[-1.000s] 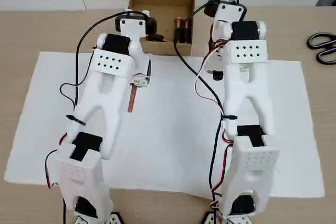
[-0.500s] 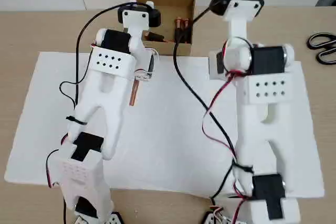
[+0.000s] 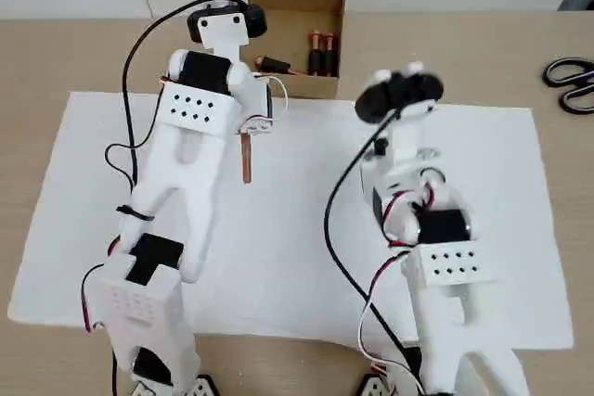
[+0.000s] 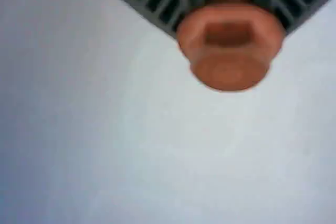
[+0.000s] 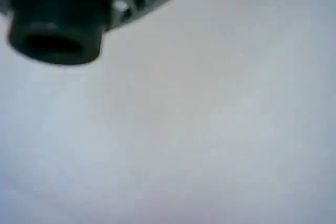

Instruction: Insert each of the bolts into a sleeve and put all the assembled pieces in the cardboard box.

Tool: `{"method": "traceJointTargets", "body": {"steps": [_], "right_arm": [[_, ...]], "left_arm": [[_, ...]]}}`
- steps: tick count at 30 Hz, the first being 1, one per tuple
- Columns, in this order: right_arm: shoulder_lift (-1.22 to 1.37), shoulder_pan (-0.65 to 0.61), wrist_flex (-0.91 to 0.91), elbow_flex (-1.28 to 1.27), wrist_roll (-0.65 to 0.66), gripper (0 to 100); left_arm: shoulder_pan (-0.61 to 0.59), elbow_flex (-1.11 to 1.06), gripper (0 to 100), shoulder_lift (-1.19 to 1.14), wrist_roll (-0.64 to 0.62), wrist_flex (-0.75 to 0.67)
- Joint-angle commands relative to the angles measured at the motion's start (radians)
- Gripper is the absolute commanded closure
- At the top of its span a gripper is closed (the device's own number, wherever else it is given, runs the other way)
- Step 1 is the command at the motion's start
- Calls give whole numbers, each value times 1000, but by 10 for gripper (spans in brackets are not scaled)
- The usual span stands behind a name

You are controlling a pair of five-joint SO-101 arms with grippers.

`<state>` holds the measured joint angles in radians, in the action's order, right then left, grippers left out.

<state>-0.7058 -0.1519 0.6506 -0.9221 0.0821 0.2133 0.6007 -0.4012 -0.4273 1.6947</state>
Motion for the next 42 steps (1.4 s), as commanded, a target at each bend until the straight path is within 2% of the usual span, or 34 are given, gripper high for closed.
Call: {"method": "traceJointTargets", "body": {"steps": [1,6,11,12,17,25,28,31,33,36,42], "right_arm": [[-47,-13,-111,-69,3,995],[-50,-19,-45,-69,-40,995],[-179,-71,-1,-78,-273,995],[-234,-70,4,-80,-284,995],[-564,-87,-4,-161,-239,995],[-1101,-90,-91,-582,-153,995],[-1104,-91,-113,-643,-160,995],[-1078,-91,-120,-644,-161,995],[-1098,-91,-120,-644,-161,995],[-1110,-91,-119,-646,-161,995],[-1109,-85,-119,-649,-157,995]], "left_arm": [[14,47,994,8,-9,-21],[14,45,994,8,-9,-20],[14,45,994,8,-9,-17],[14,45,994,8,-9,-17],[14,45,994,8,-11,-15],[69,51,994,12,-11,-21],[123,53,994,18,-11,-63],[158,68,994,20,-72,-163],[167,122,994,20,-101,-206],[166,269,994,20,-109,-181],[166,707,994,14,-80,69]]}}
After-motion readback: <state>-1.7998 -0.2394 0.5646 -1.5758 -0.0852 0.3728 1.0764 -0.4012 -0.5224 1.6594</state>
